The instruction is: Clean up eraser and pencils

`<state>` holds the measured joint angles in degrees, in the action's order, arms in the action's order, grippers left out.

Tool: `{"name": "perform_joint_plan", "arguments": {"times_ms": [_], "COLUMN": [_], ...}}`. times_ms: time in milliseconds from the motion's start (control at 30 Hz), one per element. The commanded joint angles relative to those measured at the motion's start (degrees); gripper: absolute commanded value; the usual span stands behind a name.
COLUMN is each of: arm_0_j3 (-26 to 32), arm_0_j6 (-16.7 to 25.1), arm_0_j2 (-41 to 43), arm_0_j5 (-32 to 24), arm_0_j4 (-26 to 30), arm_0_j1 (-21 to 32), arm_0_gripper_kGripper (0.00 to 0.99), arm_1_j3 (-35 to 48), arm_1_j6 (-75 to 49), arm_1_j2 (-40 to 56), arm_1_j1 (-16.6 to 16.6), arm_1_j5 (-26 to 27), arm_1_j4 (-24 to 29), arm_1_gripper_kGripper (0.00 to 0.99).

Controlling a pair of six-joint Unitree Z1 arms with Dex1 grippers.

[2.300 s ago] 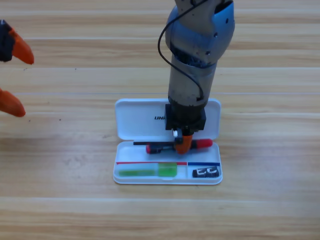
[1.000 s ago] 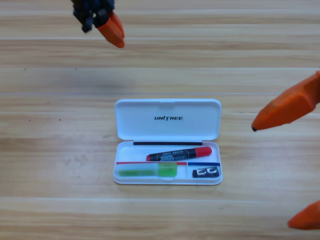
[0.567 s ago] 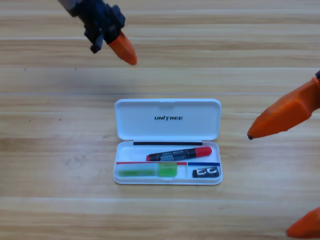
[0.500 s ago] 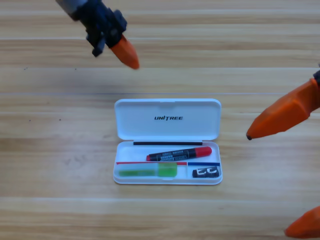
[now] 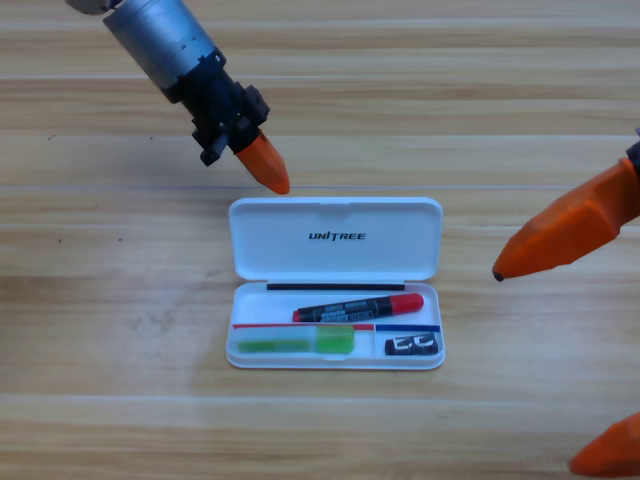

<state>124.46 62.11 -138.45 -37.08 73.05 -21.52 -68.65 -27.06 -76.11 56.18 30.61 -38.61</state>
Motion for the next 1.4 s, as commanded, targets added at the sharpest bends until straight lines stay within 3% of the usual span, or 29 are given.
{"name": "perform_joint_plan", "arguments": {"times_ms": [33,367,867,1400], "arm_0_j3": [-1.8,-7.9,-13.4,-20.3], "arm_0_j6": [1.0,2.6,1.8,-1.6], "arm_0_j2": [-3.5,-1.4,2.8,4.4], "arm_0_j5": [-1.8,-1.9,-0.8,1.9], "arm_0_j4": [-0.1,0.0,-1.2,-7.8], "arm_0_j1": [0.0,-2.7,-7.6,-11.5], "arm_0_gripper_kGripper": [0.000,0.000,0.000,0.000], "arm_1_j3": [1.6,1.8,1.2,0.9], "arm_1_j6": [0.4,0.7,1.2,1.5], "arm_1_j2": [-1.5,-1.6,-3.0,-4.0], "arm_1_j1": [-1.2,-1.2,-1.2,-1.2], "arm_1_j5": [1.1,1.1,1.1,1.1], "arm_1_j4": [1.1,1.2,1.2,1.2], "arm_1_gripper_kGripper": [0.983,0.983,0.983,0.983]}}
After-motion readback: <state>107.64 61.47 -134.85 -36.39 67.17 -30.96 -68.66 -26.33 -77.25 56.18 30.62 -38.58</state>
